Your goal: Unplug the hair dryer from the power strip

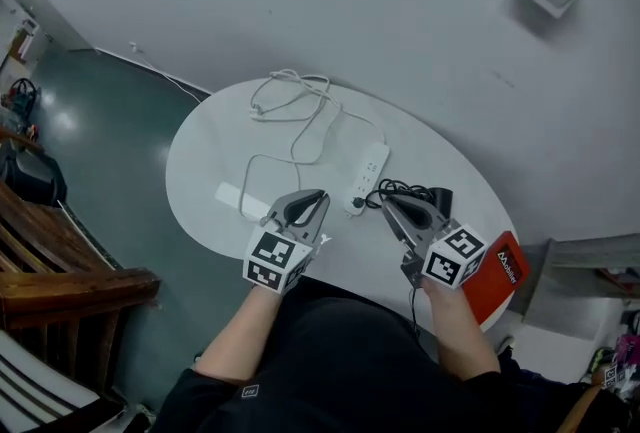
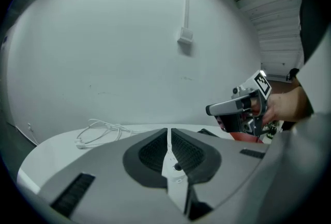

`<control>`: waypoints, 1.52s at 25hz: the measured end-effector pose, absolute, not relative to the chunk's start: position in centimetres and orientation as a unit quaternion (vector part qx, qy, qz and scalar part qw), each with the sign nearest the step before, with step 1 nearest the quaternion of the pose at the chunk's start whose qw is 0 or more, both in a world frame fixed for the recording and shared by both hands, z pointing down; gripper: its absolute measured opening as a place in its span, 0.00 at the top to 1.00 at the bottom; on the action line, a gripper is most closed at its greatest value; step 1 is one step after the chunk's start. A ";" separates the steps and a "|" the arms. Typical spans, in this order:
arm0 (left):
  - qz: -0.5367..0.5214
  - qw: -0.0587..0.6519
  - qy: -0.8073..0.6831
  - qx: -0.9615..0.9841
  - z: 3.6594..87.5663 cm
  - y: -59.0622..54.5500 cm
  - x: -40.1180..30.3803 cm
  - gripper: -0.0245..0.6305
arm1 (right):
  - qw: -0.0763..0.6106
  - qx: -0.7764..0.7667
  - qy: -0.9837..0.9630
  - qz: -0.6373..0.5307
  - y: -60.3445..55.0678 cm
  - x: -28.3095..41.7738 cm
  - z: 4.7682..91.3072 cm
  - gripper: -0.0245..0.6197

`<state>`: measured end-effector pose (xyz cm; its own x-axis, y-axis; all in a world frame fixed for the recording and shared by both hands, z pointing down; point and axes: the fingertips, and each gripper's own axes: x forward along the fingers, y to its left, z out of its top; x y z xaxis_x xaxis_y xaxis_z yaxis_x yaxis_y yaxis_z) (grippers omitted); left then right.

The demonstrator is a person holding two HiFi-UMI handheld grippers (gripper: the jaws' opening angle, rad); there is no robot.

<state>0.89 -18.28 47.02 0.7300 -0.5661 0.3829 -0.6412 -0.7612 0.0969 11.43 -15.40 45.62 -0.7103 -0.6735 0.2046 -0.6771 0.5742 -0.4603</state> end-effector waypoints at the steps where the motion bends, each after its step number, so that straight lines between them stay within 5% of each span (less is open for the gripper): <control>1: 0.168 0.114 -0.320 0.926 47.4 -18.4 1.2 0.92 | 0.006 0.385 -0.884 0.266 -15.3 11.6 46.0 0.90; 9: 0.193 0.121 -0.243 0.943 51.1 -19.6 4.8 0.91 | 0.029 0.417 -0.862 0.286 -15.1 12.7 48.4 0.90; 13: 0.221 0.121 -0.204 0.946 54.0 -18.8 7.0 0.78 | 0.036 0.420 -0.857 0.297 -14.6 12.7 49.0 0.90; 24: 0.266 0.100 -0.147 0.947 59.9 -18.2 9.7 0.64 | 0.038 0.442 -0.841 0.310 -13.9 13.9 48.7 0.90; 38: 0.296 0.103 -0.096 0.945 64.2 -17.5 10.4 0.60 | 0.088 0.426 -0.837 0.332 -15.7 12.0 51.1 0.90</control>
